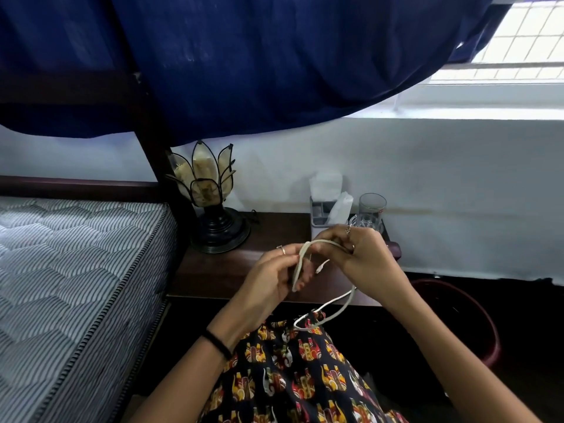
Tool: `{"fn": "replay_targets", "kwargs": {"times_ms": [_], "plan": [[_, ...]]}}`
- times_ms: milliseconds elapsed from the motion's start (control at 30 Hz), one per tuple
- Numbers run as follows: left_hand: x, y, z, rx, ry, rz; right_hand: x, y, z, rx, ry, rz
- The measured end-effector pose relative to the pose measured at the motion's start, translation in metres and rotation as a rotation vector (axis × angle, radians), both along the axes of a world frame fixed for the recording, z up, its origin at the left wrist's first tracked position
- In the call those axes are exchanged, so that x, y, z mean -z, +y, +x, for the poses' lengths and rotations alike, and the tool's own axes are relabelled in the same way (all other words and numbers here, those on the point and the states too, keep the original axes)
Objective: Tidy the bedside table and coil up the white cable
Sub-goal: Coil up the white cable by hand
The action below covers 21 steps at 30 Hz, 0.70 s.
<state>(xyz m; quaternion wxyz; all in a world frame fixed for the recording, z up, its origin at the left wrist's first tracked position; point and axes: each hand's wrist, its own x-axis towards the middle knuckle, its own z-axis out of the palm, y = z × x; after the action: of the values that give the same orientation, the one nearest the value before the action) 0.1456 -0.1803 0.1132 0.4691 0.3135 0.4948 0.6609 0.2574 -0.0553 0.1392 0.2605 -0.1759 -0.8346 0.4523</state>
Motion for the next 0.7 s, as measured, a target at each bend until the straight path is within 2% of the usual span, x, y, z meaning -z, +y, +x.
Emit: {"fn": "replay_targets", "kwargs": {"times_ms": [67,200,367,500,700], "plan": [[-0.003,-0.005,0.002,0.023,-0.033,-0.008,0.003,-0.002,-0.002,0.048,0.048,-0.093],[-0.007,-0.011,0.001,0.045,0.183,-0.108,0.016,-0.005,-0.007,0.074,0.091,-0.242],[-0.009,-0.018,0.000,0.016,0.270,-0.196,0.036,-0.017,-0.013,-0.020,0.102,-0.392],[-0.005,-0.015,0.007,-0.145,0.133,-0.155,0.045,-0.026,-0.022,-0.017,0.132,-0.604],[-0.006,-0.005,0.008,-0.238,-0.246,-0.008,0.051,-0.043,-0.027,0.023,0.118,-0.782]]}}
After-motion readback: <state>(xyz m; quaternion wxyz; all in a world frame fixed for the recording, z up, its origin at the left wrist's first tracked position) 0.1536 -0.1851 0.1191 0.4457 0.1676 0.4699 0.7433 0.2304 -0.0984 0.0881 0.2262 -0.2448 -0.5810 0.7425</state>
